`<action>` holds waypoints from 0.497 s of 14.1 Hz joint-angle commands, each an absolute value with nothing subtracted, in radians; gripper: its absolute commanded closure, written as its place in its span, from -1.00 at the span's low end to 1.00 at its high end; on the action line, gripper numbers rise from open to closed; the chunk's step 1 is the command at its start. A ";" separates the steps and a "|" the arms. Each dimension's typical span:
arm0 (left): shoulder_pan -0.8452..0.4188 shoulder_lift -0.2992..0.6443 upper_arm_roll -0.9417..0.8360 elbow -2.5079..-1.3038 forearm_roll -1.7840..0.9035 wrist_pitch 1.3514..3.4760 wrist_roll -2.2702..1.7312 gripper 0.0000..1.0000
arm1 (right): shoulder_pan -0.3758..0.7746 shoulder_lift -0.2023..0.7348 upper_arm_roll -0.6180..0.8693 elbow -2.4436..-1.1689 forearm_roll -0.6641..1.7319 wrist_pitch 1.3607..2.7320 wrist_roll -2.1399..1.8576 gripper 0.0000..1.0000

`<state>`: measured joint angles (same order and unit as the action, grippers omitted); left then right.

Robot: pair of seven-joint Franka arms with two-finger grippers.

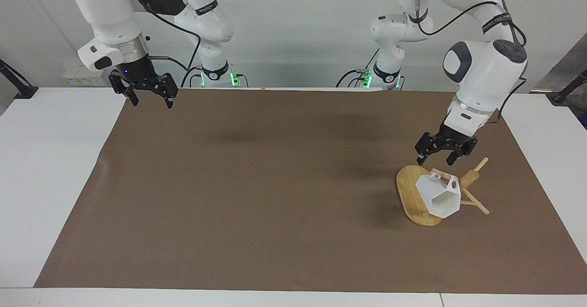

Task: Hang cup on rack
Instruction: 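Open the left gripper and pull it back from the cup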

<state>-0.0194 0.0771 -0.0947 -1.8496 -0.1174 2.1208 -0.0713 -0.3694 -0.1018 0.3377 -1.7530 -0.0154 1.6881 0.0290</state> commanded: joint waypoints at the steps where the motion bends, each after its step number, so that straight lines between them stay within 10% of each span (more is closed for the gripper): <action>1: 0.008 -0.003 -0.103 -1.861 -0.092 2.021 -0.042 -1.00 | -0.374 -0.115 0.337 -1.755 -0.009 1.675 0.005 -1.00; 7: 0.037 -0.069 -0.106 -1.755 -0.017 1.774 0.044 -1.00 | -0.374 -0.115 0.337 -1.755 -0.009 1.675 0.005 -1.00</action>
<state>0.0306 -0.0730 -0.0943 -1.8272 -0.0633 1.8625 0.0292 -0.3694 -0.1018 0.3377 -1.7530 -0.0154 1.6881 0.0290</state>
